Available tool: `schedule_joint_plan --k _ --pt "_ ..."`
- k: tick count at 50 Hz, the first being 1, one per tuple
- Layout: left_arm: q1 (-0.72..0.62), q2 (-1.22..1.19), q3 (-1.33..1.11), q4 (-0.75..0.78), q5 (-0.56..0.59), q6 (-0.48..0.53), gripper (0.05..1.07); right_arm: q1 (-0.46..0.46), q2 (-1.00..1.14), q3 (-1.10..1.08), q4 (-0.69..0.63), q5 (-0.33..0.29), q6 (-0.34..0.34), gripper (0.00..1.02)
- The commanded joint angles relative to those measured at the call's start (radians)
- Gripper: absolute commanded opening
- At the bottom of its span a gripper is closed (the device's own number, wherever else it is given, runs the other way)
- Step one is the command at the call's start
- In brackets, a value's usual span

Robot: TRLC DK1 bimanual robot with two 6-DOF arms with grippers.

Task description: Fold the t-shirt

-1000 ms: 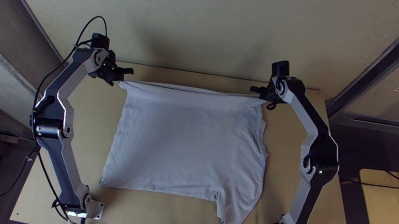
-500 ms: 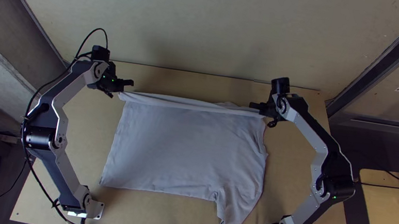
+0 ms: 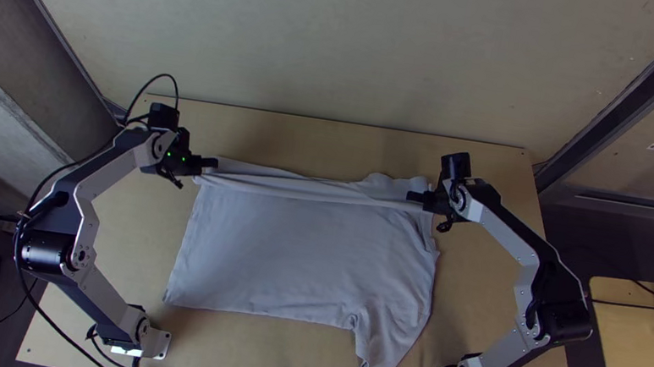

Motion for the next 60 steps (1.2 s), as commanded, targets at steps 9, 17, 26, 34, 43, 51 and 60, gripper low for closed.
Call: schedule_joint_plan --k 9,17,26,34,43,51,60 --pt "-0.003 -0.025 -0.105 0.019 -0.003 -0.008 1.03 -0.023 -0.093 -0.107 0.001 0.009 0.002 0.62" --pt "0.020 -0.084 -0.076 0.015 -0.003 0.007 1.03 -0.066 -0.176 -0.116 -0.031 0.009 0.001 0.99" --pt "0.038 -0.176 -0.036 -0.056 0.004 0.066 1.03 -0.089 -0.323 -0.110 -0.140 0.009 0.007 0.99" --pt "0.041 -0.248 -0.010 -0.186 0.026 0.101 1.03 -0.102 -0.412 -0.069 -0.294 0.009 0.014 0.99" --pt "0.020 -0.344 -0.011 -0.369 0.020 0.115 1.03 -0.076 -0.560 -0.075 -0.436 0.008 0.017 0.99" --pt "-0.011 -0.415 -0.057 -0.573 0.018 0.148 1.03 -0.003 -0.679 -0.096 -0.557 0.008 0.022 0.99" --pt "-0.081 -0.536 -0.214 -0.671 0.003 0.181 1.03 0.145 -0.764 -0.151 -0.671 0.001 0.083 0.99"
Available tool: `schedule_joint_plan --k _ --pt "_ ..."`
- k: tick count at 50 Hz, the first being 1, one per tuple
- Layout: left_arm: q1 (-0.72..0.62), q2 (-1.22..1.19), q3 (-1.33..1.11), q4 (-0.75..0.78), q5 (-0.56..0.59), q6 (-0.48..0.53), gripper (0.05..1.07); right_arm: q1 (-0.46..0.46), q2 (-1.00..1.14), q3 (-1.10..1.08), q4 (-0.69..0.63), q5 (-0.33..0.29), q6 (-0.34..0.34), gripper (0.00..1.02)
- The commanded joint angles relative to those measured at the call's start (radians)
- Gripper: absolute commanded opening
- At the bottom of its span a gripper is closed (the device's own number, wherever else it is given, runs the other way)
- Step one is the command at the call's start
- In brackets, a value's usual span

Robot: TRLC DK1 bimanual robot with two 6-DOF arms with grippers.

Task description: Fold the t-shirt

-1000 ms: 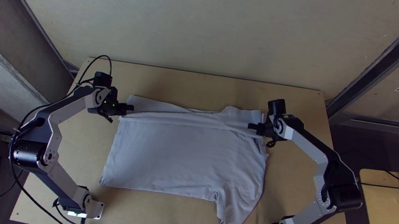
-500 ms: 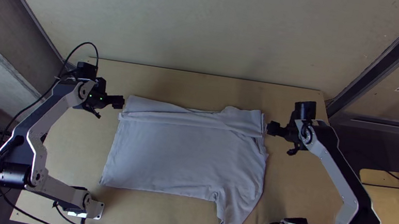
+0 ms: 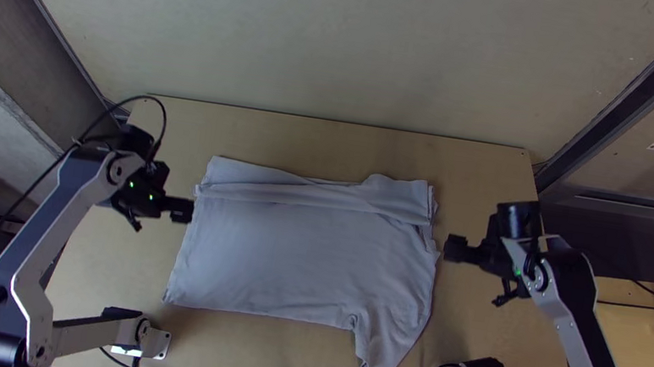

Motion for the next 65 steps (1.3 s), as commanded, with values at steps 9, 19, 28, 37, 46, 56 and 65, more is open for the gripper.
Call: schedule_joint_plan --k 9,19,28,37,46,56,65 --pt "-0.110 -0.146 -0.252 -0.065 -0.046 0.034 1.03 0.130 -0.081 -0.083 -0.088 -0.022 0.070 0.99" --pt "-0.168 -0.172 -0.384 -0.088 -0.130 0.058 1.02 0.128 -0.110 -0.118 -0.126 -0.068 0.070 0.98" --pt "-0.171 -0.153 -0.419 -0.065 -0.146 0.074 1.01 0.130 -0.129 -0.142 -0.134 -0.091 0.082 0.98" --pt "-0.174 -0.064 -0.419 -0.064 -0.147 0.078 0.93 0.128 -0.127 -0.138 -0.137 -0.106 0.092 0.98" --pt "-0.196 0.020 -0.417 -0.059 -0.152 0.078 0.93 0.128 -0.123 -0.141 -0.135 -0.109 0.090 0.98" --pt "-0.234 0.106 -0.414 -0.056 -0.163 0.080 0.92 0.128 -0.104 -0.161 -0.126 -0.109 0.086 0.98" --pt "-0.283 0.144 -0.414 -0.051 -0.218 0.069 0.92 0.130 -0.098 -0.179 -0.126 -0.131 0.092 0.98"
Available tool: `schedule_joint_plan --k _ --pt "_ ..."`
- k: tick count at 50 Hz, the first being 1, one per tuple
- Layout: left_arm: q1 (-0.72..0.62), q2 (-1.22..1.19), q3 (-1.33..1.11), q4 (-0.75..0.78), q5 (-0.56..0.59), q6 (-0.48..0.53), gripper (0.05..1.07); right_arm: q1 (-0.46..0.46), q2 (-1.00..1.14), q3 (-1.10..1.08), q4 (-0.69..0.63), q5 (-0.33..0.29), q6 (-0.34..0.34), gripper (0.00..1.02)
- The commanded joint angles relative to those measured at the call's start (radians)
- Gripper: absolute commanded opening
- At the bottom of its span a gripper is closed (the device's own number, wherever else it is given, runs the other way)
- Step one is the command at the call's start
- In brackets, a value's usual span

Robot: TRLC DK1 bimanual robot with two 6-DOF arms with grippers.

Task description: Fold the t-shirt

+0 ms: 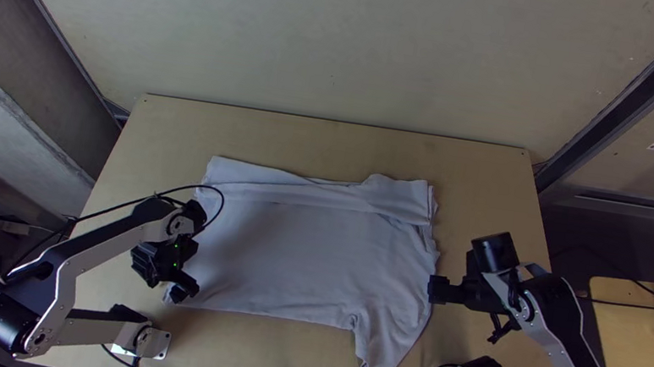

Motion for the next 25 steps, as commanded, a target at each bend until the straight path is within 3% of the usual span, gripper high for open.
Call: schedule_joint_plan --k 1,6,10,15,17,19,25 --pt "-0.011 0.030 -0.016 -0.009 -0.014 0.011 0.89 0.009 0.007 -0.031 -0.006 -0.021 0.028 0.98" --pt "-0.011 0.047 -0.019 0.020 -0.006 0.014 0.52 0.012 0.004 -0.066 -0.007 -0.033 0.039 0.98" --pt "-0.015 0.045 -0.022 0.034 0.003 0.018 0.32 0.012 -0.003 -0.108 -0.015 -0.041 0.111 0.98" --pt "-0.017 0.045 -0.022 0.036 0.029 0.029 0.28 0.010 0.001 -0.146 -0.020 -0.061 0.128 0.98" --pt "-0.017 0.045 -0.022 0.039 0.037 0.037 0.22 0.010 0.006 -0.163 -0.020 -0.061 0.128 0.98" --pt "-0.020 0.047 -0.019 0.040 0.052 0.044 0.08 0.012 0.011 -0.178 -0.020 -0.061 0.128 0.98" --pt "-0.019 0.050 -0.021 0.040 0.081 0.054 0.08 0.010 0.053 -0.218 -0.020 -0.115 0.134 0.97"
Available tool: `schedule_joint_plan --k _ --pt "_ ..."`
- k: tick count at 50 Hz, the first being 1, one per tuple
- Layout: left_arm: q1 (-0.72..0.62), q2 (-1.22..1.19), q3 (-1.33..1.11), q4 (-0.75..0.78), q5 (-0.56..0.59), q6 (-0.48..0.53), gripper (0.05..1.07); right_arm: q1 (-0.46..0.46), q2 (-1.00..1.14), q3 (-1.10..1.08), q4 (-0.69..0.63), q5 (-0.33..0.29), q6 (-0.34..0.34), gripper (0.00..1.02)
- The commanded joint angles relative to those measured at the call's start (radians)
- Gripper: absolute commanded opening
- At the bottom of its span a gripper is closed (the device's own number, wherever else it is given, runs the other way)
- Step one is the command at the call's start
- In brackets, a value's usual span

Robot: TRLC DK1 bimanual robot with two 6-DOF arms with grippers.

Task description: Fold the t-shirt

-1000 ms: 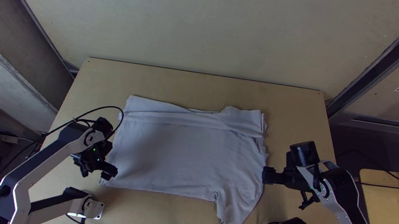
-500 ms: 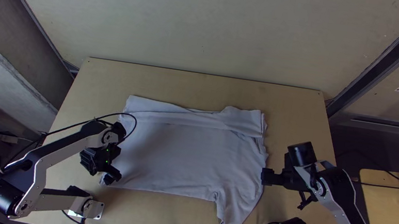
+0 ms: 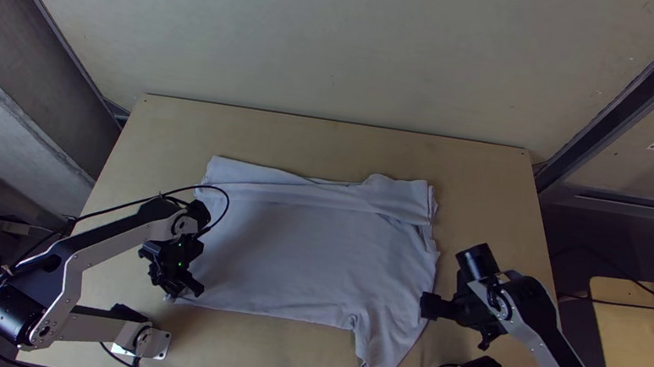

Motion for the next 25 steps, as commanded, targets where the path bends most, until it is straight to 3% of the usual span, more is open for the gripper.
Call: schedule_joint_plan --k 1,6,11,25 --pt "-0.005 0.010 -0.019 -0.004 0.017 0.027 0.08 0.010 0.044 -0.050 -0.012 -0.051 0.038 0.96" --pt "0.006 0.002 -0.004 -0.009 0.017 0.027 0.08 0.019 0.066 -0.078 -0.012 -0.114 0.052 0.95" --pt "0.012 -0.009 0.004 -0.013 0.015 0.032 0.08 0.058 0.109 -0.093 -0.009 -0.130 0.065 0.92" --pt "0.013 -0.022 0.021 -0.013 0.017 0.030 0.08 0.111 0.258 -0.120 0.037 -0.249 0.064 0.92"
